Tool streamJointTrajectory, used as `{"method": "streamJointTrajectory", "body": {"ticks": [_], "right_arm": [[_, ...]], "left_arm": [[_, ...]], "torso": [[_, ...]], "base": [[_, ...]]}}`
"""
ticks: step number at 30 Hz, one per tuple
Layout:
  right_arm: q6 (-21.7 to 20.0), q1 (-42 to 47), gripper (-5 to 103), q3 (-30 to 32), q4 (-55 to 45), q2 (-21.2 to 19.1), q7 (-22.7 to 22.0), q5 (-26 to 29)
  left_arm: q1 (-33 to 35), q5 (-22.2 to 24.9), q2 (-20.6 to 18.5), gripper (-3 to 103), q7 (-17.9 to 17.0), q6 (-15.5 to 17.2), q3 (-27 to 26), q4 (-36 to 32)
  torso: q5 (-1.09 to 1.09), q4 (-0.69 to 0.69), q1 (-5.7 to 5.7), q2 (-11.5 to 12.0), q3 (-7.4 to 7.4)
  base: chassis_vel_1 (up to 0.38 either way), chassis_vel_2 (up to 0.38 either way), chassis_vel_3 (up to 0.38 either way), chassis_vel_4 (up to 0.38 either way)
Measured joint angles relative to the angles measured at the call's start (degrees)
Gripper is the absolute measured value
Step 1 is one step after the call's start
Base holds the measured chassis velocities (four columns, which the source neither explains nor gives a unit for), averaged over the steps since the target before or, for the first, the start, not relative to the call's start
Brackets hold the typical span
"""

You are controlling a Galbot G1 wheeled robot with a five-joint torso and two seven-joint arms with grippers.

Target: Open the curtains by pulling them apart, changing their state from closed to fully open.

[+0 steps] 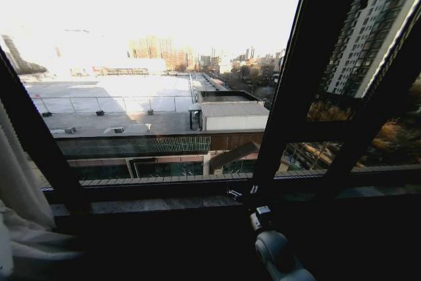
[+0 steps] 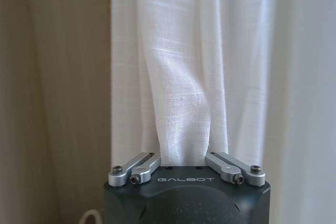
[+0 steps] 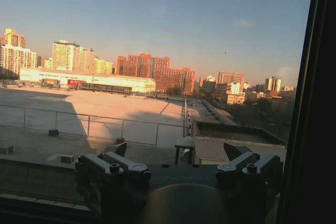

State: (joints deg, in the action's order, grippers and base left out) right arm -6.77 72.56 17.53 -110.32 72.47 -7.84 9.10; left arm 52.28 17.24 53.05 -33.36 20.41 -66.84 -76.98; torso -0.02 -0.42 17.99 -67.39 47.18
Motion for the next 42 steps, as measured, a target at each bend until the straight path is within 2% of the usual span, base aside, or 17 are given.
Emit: {"method": "streamJointTrajectory", "body": {"ticks": [1,4,5,7,8,9,10,11,13,14,15,17,19,21,25,31,42], "right_arm": [[0.0,0.0,100,0.0,0.0,0.0,0.0,0.0],[-0.5,-0.3,100,-0.5,-0.2,0.2,-0.1,0.0],[-0.5,-0.3,100,-0.5,-0.2,0.2,-0.1,0.0],[-1.6,-0.3,100,-0.6,-0.8,0.2,-0.4,0.2],[-2.1,-0.2,100,-0.6,-1.1,0.2,-0.5,0.4],[-2.7,-0.1,100,-0.6,-1.5,0.0,-0.6,1.0],[-2.7,-0.1,100,-0.6,-1.5,0.0,-0.6,1.0],[-3.2,0.0,100,-0.6,-2.0,-0.1,-0.8,1.6],[-4.1,0.1,100,-0.2,-2.7,-0.2,-1.2,2.6],[-4.6,0.1,100,-0.1,-3.1,-0.2,-1.6,3.3],[-4.6,0.1,100,-0.1,-3.1,-0.2,-1.6,3.3],[-6.1,0.1,100,0.0,-4.4,-0.3,-2.7,5.4],[-6.8,0.0,100,0.1,-4.9,-0.4,-3.4,5.9],[-8.6,0.1,100,0.4,-6.3,-0.4,-4.1,6.7],[-10.1,0.4,100,0.7,-7.8,-0.6,-4.7,7.1],[-10.9,1.3,100,0.9,-9.6,0.0,-5.7,7.2],[-11.4,2.6,100,2.1,-11.8,0.1,-6.4,7.2]], "left_arm": [[0.0,0.0,0.0,7,0.0,0.0,0.0,0.0],[8.3,1.0,4.8,23,9.1,3.4,2.9,-13.8],[8.3,1.0,4.8,23,9.1,3.4,2.9,-13.8],[13.4,2.3,7.8,33,17.4,4.8,3.6,-21.7],[15.2,2.6,8.7,33,20.5,4.8,3.6,-24.2],[17.7,2.9,9.9,39,25.7,4.6,3.6,-27.2],[17.7,2.9,9.9,39,25.7,4.6,3.6,-27.2],[20.2,3.6,10.8,44,30.6,3.1,3.5,-29.5],[23.3,5.0,12.0,54,35.7,0.3,3.4,-31.9],[24.4,6.3,12.4,54,37.7,-1.1,3.3,-32.5],[24.4,6.3,12.4,54,37.7,-1.1,3.3,-32.5],[26.3,9.3,13.1,66,41.4,-3.4,3.3,-33.6],[27.0,10.5,13.3,71,42.3,-4.0,3.3,-34.0],[29.1,13.1,14.1,82,44.5,-5.5,3.4,-35.2],[31.5,13.9,15.6,97,44.9,-6.1,3.6,-37.4],[34.5,14.9,19.6,100,39.0,-4.5,5.1,-43.2],[36.7,13.8,20.6,100,38.2,-6.2,5.6,-46.6]], "torso": [[0.00,0.00,0.00,0.0,0.00],[0.01,-0.04,0.00,0.0,0.00],[0.01,-0.04,0.00,0.0,0.00],[0.04,-0.04,0.00,0.0,0.01],[0.04,-0.04,0.00,0.0,0.00],[0.04,-0.02,0.00,0.0,0.00],[0.04,-0.02,0.00,0.0,0.00],[0.03,-0.02,-0.01,0.0,0.00],[0.04,0.00,-0.01,0.0,0.00],[0.05,-0.01,-0.01,0.0,0.00],[0.05,-0.01,-0.01,0.0,0.00],[0.04,-0.02,-0.01,0.0,0.00],[0.04,-0.02,-0.01,0.0,0.00],[0.04,-0.02,-0.01,0.0,0.00],[0.04,-0.02,-0.01,0.0,0.00],[0.04,-0.02,0.00,0.0,0.00],[0.03,-0.02,0.00,0.0,0.00]], "base": [[0.000,0.000,0.000,0.000],[0.000,0.000,0.000,0.000],[0.000,0.000,0.000,0.000],[0.000,0.000,0.000,0.000],[0.000,0.000,0.000,0.000],[0.000,0.000,0.000,0.000],[0.000,0.000,0.000,0.000],[0.000,0.000,0.000,0.000],[0.000,0.000,0.000,0.000],[0.000,0.000,0.000,0.000],[0.000,0.000,0.000,0.000],[0.000,0.000,0.000,0.000],[0.000,0.000,0.000,0.000],[0.000,0.000,0.000,0.000],[0.000,0.000,0.000,0.000],[-0.013,-0.019,0.009,0.023],[-0.113,-0.189,0.124,0.188]]}}
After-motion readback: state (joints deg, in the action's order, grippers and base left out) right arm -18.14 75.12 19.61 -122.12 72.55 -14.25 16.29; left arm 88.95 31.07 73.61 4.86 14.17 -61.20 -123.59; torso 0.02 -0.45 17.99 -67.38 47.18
